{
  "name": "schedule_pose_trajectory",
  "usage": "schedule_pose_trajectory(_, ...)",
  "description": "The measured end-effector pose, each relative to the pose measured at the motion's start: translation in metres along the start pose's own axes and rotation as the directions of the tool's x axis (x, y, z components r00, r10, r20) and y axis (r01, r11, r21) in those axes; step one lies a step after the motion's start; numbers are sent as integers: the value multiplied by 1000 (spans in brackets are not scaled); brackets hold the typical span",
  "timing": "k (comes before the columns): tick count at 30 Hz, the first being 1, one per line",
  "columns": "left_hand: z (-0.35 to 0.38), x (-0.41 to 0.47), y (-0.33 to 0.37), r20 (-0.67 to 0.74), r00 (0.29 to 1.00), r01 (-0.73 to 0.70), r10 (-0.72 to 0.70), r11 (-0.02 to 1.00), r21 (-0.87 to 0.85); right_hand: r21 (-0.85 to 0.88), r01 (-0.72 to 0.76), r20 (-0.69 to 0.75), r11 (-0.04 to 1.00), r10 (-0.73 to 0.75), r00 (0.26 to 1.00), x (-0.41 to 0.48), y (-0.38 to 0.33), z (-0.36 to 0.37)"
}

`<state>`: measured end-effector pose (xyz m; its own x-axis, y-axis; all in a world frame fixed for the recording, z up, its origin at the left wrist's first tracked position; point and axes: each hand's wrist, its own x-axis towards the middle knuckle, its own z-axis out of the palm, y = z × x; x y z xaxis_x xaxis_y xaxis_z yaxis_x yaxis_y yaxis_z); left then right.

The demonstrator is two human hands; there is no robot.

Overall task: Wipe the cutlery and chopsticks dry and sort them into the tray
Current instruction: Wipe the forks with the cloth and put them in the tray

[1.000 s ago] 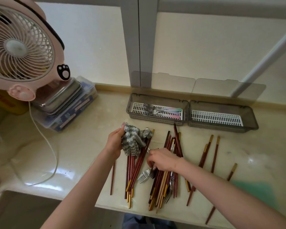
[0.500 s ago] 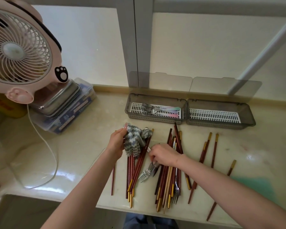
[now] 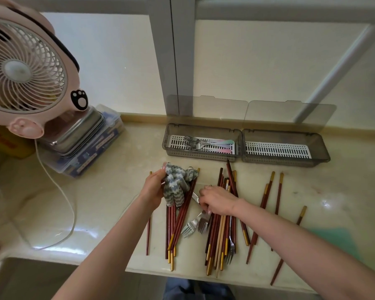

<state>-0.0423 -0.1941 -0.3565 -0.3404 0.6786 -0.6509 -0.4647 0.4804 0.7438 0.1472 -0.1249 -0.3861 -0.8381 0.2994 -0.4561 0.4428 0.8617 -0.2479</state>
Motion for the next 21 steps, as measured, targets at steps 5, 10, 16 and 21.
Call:
schedule_pose_trajectory(5,-9,-2,-1,-29,999,14,-14,1000,-7,237,-74,-146,969,111,983,0,1,-2)
schedule_pose_trajectory(10,-9,-7,-1,11,1000,4,-3,999,-41,747,-91,-211,659,365,907,-4,4,-19)
schedule_pose_trajectory(16,5,-19,4,182,974,-104,137,978,-181,947,297,-312,127,591,744,-4,-18,-58)
schedule_pose_trajectory(21,20,-22,6,199,962,-155,186,975,-160,962,257,-257,94,634,729,-2,-41,-58)
